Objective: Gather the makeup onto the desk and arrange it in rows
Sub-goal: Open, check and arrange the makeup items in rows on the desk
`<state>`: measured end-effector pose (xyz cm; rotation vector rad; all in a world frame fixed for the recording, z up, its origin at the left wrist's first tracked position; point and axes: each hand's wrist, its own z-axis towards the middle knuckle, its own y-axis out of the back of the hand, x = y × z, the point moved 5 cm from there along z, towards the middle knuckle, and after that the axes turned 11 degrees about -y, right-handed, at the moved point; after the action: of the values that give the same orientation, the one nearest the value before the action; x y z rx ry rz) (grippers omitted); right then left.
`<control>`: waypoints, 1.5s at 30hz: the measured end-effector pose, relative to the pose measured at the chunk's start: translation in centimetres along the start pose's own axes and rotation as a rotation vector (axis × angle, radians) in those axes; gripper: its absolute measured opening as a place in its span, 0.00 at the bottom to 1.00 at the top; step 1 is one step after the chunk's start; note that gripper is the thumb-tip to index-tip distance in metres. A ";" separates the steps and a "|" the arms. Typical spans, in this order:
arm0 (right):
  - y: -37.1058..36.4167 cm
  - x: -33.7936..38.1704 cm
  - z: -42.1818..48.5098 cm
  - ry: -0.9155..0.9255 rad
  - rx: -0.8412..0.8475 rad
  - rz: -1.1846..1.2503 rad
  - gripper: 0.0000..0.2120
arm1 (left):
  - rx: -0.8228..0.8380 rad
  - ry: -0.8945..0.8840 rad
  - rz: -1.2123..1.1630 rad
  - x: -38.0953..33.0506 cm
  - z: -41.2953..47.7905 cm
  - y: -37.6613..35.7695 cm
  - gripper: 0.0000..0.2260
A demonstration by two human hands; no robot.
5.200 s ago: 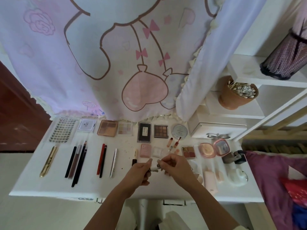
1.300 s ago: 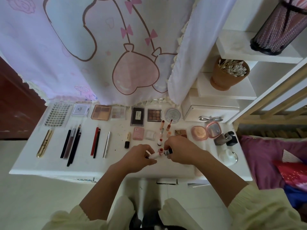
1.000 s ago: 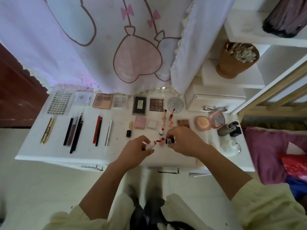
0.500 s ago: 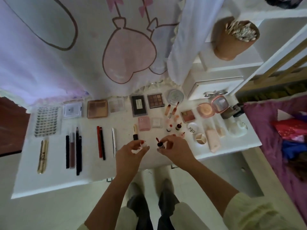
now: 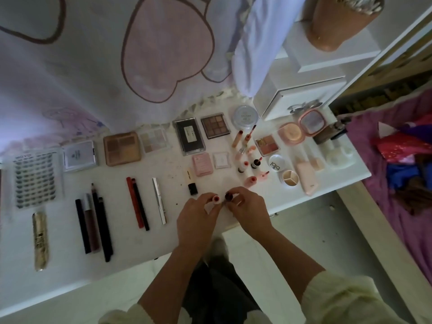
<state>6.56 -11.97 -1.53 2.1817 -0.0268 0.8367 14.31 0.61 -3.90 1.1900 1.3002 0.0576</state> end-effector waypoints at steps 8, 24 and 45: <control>0.4 -1.4 0.4 -0.021 -0.036 -0.004 0.06 | 0.045 -0.020 0.013 0.2 0.0 -0.7 0.15; 1.9 -2.1 -0.8 0.044 -0.024 0.027 0.15 | 0.015 -0.087 -0.002 -0.2 -1.8 0.7 0.21; -4.6 9.9 6.6 0.005 0.209 -0.353 0.14 | -0.003 0.253 0.066 1.4 2.5 3.9 0.11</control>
<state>19.22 -10.91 -2.04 2.2847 0.4544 0.6648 18.85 1.72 -2.61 1.2521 1.4797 0.2653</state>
